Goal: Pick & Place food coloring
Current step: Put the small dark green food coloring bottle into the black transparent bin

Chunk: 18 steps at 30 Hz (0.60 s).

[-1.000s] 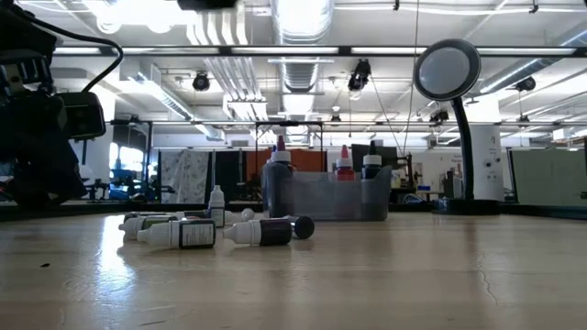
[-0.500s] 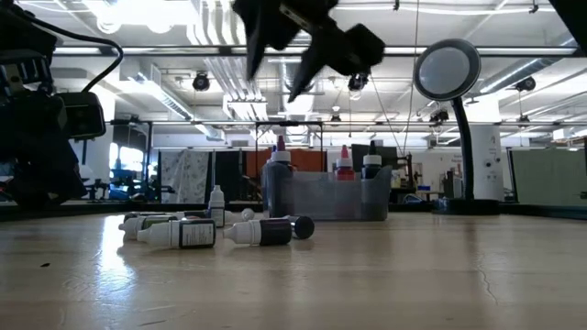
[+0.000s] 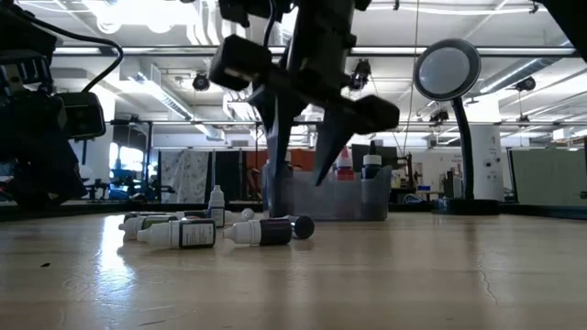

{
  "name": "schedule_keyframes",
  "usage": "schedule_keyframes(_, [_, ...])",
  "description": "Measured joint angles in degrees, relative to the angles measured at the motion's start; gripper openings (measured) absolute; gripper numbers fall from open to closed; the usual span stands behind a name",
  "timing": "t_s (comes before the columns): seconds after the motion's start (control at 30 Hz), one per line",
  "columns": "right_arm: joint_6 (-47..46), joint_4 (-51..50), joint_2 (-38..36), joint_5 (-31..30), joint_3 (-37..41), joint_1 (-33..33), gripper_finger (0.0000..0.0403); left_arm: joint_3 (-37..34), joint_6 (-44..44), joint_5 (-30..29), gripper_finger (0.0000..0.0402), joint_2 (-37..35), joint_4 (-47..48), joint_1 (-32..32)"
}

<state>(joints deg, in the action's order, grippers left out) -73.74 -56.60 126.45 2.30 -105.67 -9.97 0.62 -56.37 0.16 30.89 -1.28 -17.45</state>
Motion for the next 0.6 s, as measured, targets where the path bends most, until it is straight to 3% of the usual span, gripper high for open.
schedule_keyframes(0.23, [-0.21,8.07,0.04,-0.82,4.47,0.32,0.0168,-0.02,0.01,0.0,0.0151,0.0,0.0,0.0])
schedule_keyframes(0.6, [1.89,9.25,2.09,-1.06,5.88,0.32,0.0154,-0.02,-0.01,0.0,0.0152,0.02,0.02,0.0])
